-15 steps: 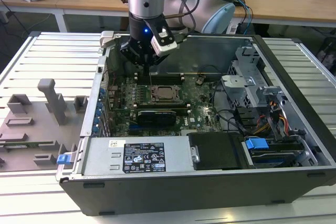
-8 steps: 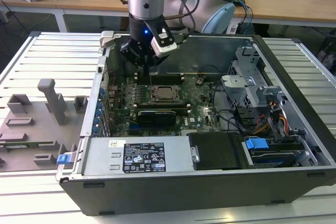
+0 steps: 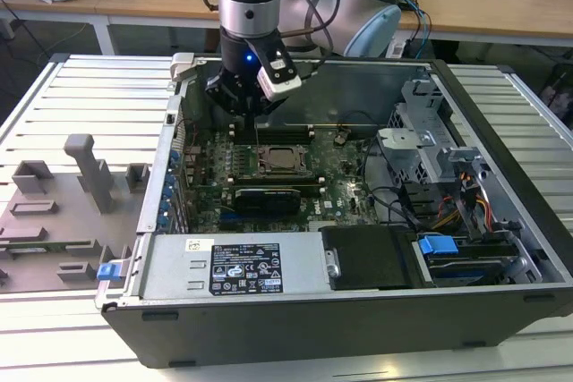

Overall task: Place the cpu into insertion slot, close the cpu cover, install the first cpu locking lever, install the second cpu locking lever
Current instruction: 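Install the first cpu locking lever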

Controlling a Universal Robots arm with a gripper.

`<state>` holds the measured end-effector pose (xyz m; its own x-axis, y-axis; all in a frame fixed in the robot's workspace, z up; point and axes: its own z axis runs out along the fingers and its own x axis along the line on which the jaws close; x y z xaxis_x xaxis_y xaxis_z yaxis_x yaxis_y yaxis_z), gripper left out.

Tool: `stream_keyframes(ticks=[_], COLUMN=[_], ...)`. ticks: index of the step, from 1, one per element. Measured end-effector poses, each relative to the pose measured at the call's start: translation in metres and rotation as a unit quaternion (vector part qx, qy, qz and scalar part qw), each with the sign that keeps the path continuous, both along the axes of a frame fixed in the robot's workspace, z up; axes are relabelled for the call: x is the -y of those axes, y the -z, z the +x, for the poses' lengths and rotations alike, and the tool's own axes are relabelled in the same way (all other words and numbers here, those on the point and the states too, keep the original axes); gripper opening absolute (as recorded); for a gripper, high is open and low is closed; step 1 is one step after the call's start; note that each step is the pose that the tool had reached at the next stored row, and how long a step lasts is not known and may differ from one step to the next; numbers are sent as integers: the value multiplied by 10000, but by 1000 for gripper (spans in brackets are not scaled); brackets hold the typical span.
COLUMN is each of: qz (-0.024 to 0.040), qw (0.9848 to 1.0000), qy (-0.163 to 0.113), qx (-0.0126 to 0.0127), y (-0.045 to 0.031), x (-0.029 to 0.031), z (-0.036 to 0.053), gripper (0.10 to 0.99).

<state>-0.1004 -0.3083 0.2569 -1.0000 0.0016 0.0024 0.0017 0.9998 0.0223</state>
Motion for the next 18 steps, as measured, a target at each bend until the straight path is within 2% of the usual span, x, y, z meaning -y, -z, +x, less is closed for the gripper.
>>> stream_keyframes(ticks=[7, 8, 10, 11, 14, 16, 18], qz=[-1, 0, 0, 0, 0, 0, 4], qw=[10000, 10000, 10000, 10000, 10000, 10000, 10000], qy=[2, 0, -1, -1, -4, -11, -26], qx=[0, 0, 0, 0, 0, 0, 0], y=[71, 72, 72, 72, 72, 72, 72], x=[-4, -17, -110, -132, -171, -218, -227], z=[-1, 0, 0, -1, 0, 0, 0], gripper=[106, 106, 106, 106, 106, 106, 106])
